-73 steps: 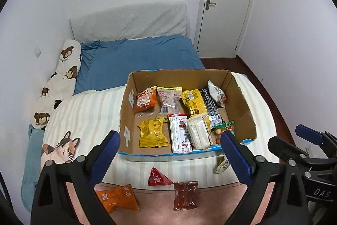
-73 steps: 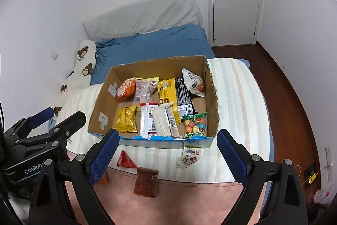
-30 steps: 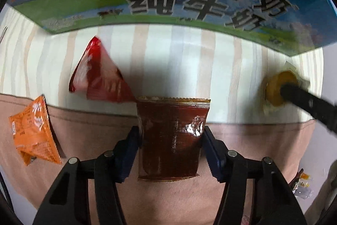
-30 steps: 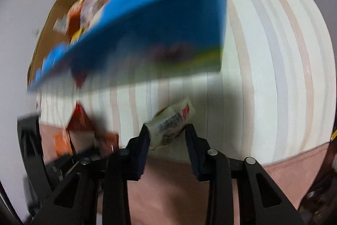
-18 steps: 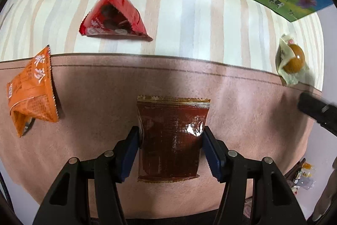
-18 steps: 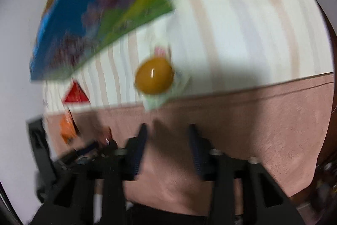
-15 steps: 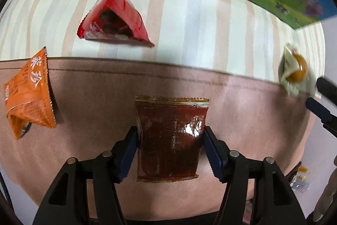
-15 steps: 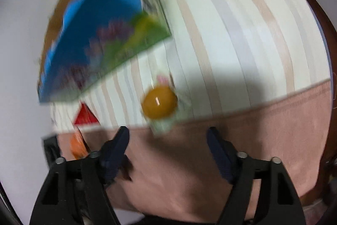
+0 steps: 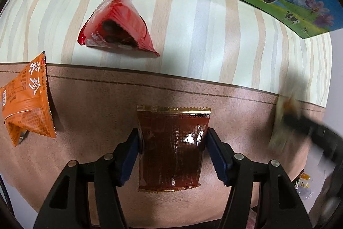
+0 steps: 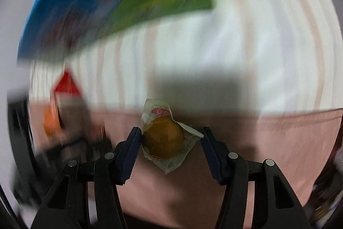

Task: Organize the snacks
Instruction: 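Grasp the brown sauce packet with left tool while right tool grasps round yellow cake, then carry both items into the box and open both tools to release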

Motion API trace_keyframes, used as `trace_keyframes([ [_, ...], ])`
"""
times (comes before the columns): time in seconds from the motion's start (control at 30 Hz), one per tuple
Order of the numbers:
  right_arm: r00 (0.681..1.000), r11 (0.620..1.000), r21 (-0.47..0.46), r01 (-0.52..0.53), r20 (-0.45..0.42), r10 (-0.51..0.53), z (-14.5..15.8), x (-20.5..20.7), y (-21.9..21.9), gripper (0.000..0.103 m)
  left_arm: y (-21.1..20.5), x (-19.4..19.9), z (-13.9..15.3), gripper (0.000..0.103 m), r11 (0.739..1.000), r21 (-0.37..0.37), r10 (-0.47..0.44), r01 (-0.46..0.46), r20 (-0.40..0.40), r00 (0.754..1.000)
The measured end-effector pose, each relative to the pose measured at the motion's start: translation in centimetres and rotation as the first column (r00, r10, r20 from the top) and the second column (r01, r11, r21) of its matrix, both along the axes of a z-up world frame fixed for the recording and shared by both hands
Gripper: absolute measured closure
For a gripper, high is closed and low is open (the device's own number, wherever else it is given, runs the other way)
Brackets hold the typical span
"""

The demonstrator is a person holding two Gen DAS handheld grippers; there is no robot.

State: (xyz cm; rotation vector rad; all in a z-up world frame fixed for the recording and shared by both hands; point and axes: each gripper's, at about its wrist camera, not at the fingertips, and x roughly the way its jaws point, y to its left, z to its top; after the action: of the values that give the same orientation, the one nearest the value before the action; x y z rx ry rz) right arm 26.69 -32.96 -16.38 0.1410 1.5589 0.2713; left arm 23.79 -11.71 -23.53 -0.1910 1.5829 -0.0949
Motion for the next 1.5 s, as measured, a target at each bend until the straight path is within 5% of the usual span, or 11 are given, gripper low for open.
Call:
trace_keyframes([
  [0.13, 0.994, 0.994, -0.033, -0.104, -0.037, 0.103, -0.9, -3.4, 0.9, 0.041, -0.6, 0.0, -0.1, 0.04, 1.0, 0.009, -0.017, 0.017, 0.005, 1.0],
  [0.33, 0.996, 0.998, 0.049, 0.043, -0.083, -0.039, -1.6, -3.6, 0.0, 0.03, -1.9, -0.6, -0.2, 0.04, 0.997, 0.047, -0.056, 0.055, 0.021, 0.998],
  [0.57, 0.998, 0.999, -0.023, 0.036, -0.05, -0.037, -3.0, -4.7, 2.2, 0.03, -1.7, -2.7, -0.1, 0.047, 0.997, 0.055, -0.057, 0.057, 0.013, 0.998],
  [0.8, 1.0, 0.992, -0.124, 0.017, 0.017, -0.015, -4.3, -5.6, 3.9, 0.045, -2.7, -3.2, -0.1, 0.047, 0.994, 0.084, -0.069, 0.067, 0.026, 0.997],
  [1.1, 0.999, 0.997, -0.077, 0.011, 0.043, -0.008, -1.8, -6.8, 2.6, 0.047, -4.1, -4.3, 0.6, 0.048, 0.996, 0.063, -0.07, 0.067, 0.044, 0.997],
  [1.5, 0.995, 0.995, 0.092, 0.031, 0.087, -0.039, 4.9, -6.6, 1.1, 0.047, -5.8, -3.3, 9.2, 0.048, 0.996, -0.011, -0.084, 0.088, 0.186, 0.979],
])
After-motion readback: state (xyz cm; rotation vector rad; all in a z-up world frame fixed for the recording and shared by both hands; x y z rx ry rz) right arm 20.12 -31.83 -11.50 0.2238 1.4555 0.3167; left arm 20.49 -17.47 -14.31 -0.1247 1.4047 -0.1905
